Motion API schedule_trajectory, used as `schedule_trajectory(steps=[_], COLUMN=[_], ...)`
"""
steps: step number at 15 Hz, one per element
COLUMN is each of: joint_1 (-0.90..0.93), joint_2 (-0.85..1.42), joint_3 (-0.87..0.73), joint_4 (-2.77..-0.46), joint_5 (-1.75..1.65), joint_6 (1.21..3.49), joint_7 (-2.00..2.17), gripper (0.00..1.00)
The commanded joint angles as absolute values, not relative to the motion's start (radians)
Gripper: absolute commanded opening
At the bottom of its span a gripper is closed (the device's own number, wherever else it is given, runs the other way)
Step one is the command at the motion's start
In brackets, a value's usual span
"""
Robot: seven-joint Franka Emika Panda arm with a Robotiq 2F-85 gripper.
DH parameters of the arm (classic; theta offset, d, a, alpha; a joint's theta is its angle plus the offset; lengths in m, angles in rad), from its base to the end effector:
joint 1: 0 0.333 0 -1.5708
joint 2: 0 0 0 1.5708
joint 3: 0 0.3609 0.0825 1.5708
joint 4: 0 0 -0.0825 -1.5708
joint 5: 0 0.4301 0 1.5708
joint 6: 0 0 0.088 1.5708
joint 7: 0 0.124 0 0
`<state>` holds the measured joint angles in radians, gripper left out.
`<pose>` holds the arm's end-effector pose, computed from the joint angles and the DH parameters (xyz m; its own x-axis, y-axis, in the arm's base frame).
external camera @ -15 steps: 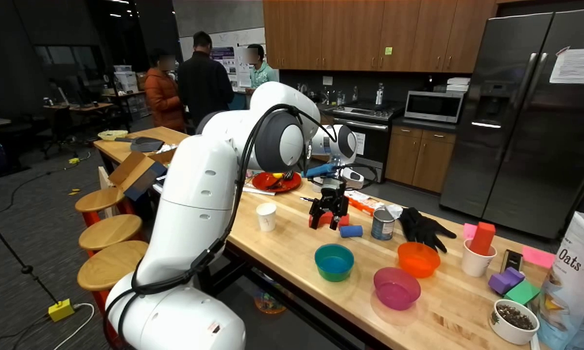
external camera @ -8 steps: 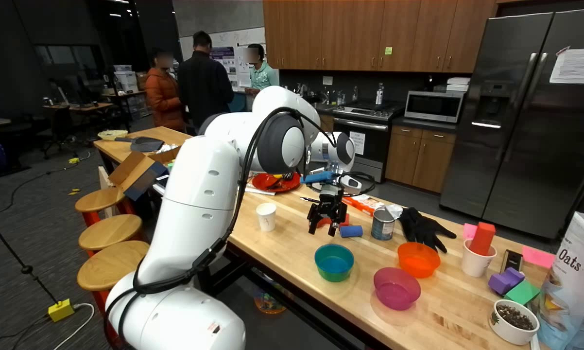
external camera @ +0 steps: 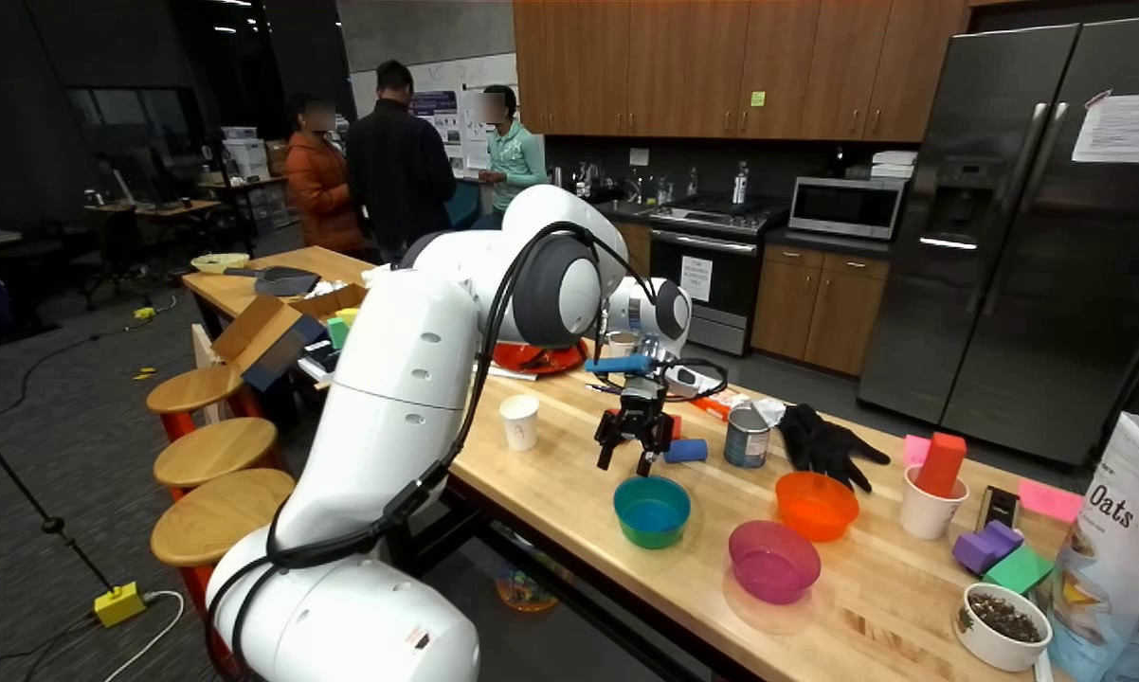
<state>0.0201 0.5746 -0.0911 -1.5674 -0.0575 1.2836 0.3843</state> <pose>0.6341 -0.0466 0.2822 0.5943 -0.4569 -0.6619 -0.2675 -0.8884 0.3730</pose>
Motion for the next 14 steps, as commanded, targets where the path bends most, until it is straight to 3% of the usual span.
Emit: schedule_trajectory(steps=[1,13,14], joint_1=[0.010,0.007,0.007], joint_2=[0.582,0.606,0.606], joint_3=[-0.086,-0.085,-0.086], joint_4=[-1.565,-1.560,-1.562], joint_5=[-0.036,-0.004,0.000], joint_6=[1.298,1.308,1.309], joint_7=[0.357,0.327,0.327], gripper=[1.00,0.99,0.87])
